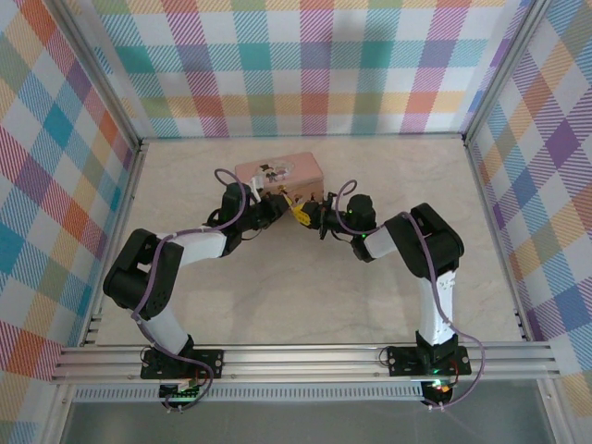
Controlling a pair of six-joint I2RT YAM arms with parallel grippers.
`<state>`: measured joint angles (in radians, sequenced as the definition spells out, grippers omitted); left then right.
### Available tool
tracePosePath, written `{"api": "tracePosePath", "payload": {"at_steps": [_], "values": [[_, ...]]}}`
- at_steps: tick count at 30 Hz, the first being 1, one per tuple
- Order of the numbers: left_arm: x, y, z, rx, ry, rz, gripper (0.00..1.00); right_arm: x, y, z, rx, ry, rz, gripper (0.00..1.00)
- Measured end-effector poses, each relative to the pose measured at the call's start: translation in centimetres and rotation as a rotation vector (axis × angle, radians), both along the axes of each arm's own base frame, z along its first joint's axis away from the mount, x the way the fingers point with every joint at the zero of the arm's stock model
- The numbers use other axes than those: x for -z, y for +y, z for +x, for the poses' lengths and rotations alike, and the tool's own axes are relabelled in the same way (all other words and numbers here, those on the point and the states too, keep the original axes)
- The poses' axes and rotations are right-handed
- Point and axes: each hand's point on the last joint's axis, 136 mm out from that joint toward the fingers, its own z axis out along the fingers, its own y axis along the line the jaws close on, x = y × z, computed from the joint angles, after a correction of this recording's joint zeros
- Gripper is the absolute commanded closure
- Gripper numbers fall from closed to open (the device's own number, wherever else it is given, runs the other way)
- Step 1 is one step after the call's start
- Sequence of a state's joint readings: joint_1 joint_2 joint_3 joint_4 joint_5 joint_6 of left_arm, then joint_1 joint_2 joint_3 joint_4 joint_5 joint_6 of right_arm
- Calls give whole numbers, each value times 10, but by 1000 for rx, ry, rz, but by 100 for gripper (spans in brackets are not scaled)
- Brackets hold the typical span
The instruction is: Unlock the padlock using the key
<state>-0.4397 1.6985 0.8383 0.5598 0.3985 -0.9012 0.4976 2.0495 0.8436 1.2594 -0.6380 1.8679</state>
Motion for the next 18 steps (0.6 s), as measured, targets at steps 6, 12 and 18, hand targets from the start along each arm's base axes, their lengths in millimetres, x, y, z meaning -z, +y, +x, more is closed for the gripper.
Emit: {"api": "tracePosePath", "payload": {"at_steps": [6,12,18], "values": [[-7,3,5,-17,-31,-10,89,-7,3,6,-8,5,21,100],[-3,5,6,-32,-20,2,89,-1,4,5,-27,-53,-16,100],[7,2,-3,-9,17,15,89,10,-6,-12,-33,-102,-69,100]]}}
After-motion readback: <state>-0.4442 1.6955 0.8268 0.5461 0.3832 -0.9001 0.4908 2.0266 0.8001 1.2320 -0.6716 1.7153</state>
